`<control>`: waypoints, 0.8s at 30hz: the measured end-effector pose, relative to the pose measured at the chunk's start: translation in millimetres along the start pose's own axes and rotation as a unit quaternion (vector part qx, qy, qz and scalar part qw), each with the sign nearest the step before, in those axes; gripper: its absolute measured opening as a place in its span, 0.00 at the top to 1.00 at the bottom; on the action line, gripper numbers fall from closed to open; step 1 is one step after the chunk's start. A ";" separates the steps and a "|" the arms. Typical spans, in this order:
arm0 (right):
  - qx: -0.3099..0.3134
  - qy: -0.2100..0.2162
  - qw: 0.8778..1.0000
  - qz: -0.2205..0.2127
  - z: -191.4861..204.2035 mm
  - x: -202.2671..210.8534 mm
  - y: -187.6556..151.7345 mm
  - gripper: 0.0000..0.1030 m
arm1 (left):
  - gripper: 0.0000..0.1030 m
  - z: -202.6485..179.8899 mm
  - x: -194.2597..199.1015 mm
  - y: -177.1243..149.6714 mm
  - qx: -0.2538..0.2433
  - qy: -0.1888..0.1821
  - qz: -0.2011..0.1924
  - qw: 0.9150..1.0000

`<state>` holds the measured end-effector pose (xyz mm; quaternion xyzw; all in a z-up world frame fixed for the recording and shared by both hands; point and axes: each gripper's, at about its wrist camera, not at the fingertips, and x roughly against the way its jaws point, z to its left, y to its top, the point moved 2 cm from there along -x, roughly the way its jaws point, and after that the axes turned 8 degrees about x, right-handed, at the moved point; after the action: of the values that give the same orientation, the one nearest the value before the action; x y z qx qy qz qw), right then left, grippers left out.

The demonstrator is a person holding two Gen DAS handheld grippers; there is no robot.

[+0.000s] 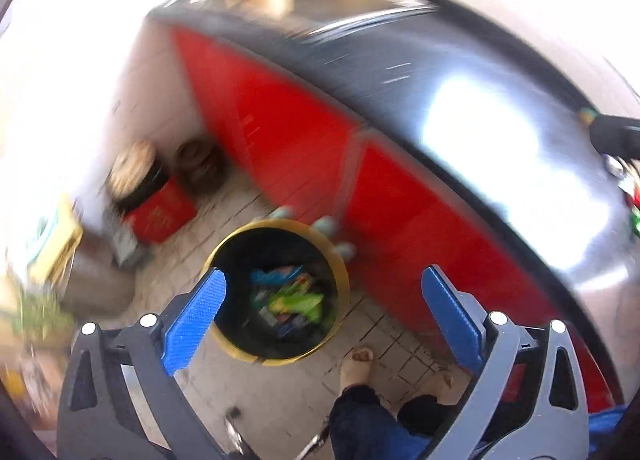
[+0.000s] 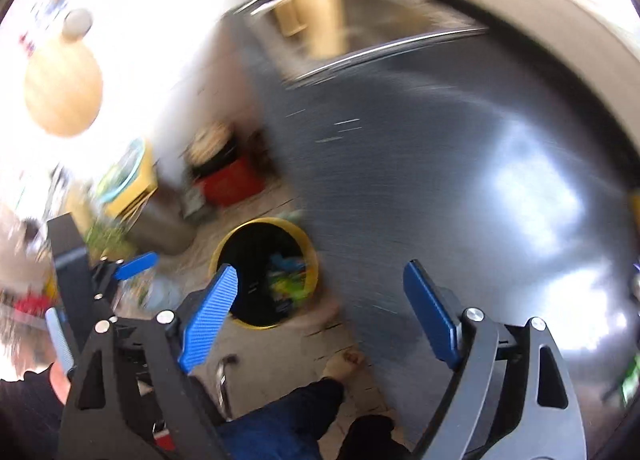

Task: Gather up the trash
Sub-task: 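Swing both tools back over the countertop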

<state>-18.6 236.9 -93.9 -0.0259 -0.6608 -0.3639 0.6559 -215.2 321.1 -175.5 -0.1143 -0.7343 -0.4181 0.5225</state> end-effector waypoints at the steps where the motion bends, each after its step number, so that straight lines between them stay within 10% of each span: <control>1: -0.021 -0.022 0.999 -0.013 -21.0 18.5 -9.6 0.20 | 0.07 -24.0 3.4 3.9 -0.027 -0.021 -0.007 0.999; 7: -0.173 -0.150 0.972 -0.053 -130.9 110.4 -88.8 0.20 | 0.07 -174.7 10.8 9.0 -0.215 -0.123 -0.017 0.969; 14: -0.318 -0.231 0.916 -0.076 -204.0 194.0 -193.6 0.20 | 0.07 -303.3 31.3 0.5 -0.315 -0.203 -0.015 0.927; 24: -0.368 -0.239 0.894 -0.091 -239.2 222.6 -245.7 0.20 | 0.07 -369.5 33.8 -6.3 -0.340 -0.215 0.004 0.916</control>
<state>27.8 -165.3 -36.5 -0.2909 -0.6158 -0.6222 0.3861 14.8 37.1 -110.9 -0.3746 -0.6422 -0.6057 0.2836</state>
